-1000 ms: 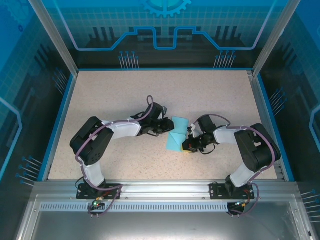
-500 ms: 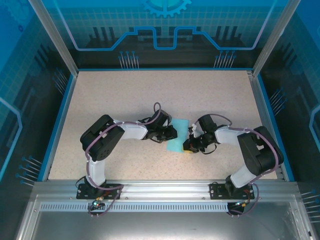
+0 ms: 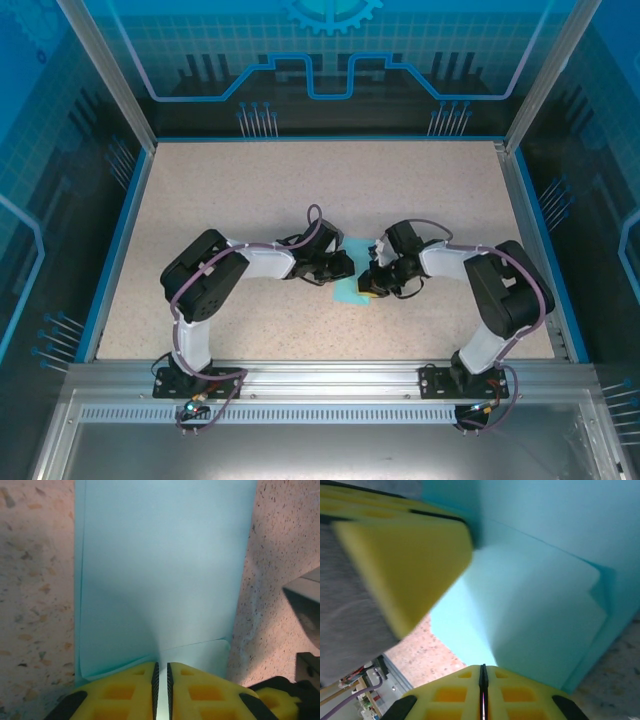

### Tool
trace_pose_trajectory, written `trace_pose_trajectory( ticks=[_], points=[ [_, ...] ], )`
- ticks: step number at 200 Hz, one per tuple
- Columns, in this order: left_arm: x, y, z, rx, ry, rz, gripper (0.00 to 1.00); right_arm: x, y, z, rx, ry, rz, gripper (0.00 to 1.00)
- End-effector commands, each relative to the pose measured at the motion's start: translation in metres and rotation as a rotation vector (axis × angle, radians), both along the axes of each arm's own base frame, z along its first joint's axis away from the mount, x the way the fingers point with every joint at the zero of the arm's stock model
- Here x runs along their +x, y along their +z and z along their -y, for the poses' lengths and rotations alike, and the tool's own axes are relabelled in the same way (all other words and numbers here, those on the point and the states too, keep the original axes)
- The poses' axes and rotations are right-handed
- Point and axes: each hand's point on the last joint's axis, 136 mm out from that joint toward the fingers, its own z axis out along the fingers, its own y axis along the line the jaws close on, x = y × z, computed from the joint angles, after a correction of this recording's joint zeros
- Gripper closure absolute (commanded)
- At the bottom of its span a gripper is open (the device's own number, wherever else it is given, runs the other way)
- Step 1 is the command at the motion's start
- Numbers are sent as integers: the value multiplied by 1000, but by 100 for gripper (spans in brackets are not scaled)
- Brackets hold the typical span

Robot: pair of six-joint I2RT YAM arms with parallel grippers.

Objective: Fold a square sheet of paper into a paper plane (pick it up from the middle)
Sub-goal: Fold the triangle a second time at the center of the table.

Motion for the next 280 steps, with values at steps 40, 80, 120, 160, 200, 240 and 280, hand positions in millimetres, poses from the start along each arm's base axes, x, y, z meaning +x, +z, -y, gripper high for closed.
trace_pose_trajectory(
  ticks=[40, 80, 120, 160, 200, 240, 280],
  points=[
    [-7, -25, -13, 74, 22, -60, 84, -47, -23, 19, -25, -4, -95, 87],
    [-8, -25, -15, 72, 28, -59, 84, -54, -15, 29, 11, -50, -81, 85],
    [-4, -14, -8, 48, 14, -43, 83, -44, 1, 42, 18, -82, -38, 82],
    [0, 11, 2, 5, -17, -3, 81, -10, 19, 51, -14, -155, 58, 59],
    [4, 21, 7, -6, -30, 14, 80, 15, 26, 40, 34, -184, 79, 56],
    [6, 21, 10, -20, -30, 13, 80, 20, 17, 37, 44, -190, 50, 56],
    [4, 16, 10, -15, -30, 2, 79, 20, 10, 31, 65, -173, 32, 56]
  ],
)
